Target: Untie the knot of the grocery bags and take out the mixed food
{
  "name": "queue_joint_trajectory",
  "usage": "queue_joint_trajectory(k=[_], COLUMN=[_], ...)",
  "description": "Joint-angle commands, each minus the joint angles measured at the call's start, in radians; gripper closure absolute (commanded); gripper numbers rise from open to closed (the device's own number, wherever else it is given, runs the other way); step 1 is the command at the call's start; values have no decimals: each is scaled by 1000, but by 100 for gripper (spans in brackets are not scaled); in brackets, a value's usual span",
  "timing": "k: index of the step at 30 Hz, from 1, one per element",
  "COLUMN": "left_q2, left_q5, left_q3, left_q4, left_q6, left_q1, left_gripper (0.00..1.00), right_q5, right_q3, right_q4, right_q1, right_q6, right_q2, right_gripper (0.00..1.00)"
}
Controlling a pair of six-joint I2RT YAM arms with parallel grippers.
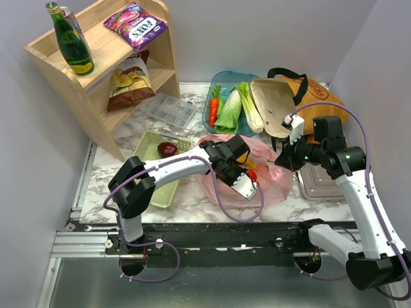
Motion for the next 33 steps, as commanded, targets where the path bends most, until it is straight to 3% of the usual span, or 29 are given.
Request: queue_joint_trajectory(k=[1,3,8,9,22,25,30,33], left_q2=[-44,-38,38,55,267,305,284,201], left_q5=[80,81,86,85,85,78,107,134], left_q3=[16,18,110,121,232,255,235,195], left_q4=[-4,39,39,42,15,-22,-55,-32], left_q6=[-52,-53,-62,-63,-94,-104,-142,-165], left_q1=[12,5,-17,-24,-73,-74,-59,-53], left_gripper=[47,30,12,3,2,7,40,49], right_q5=[-13,-15,-15,-14,-11,-10,-5,-4], right_q3=[7,7,10,9,8,8,5,2], right_q4=[-27,-26,-26,-27,-27,-31,-32,-29], right_q1=[-6,-6,-6,-7,-5,-5,-6,-5], right_q6=[-11,-11,-8,-8,-11,-12,-19,-22], right_q2=[-16,-15,-13,-12,1,4,1,-2], right_gripper=[99,99,99,99,99,99,99,99])
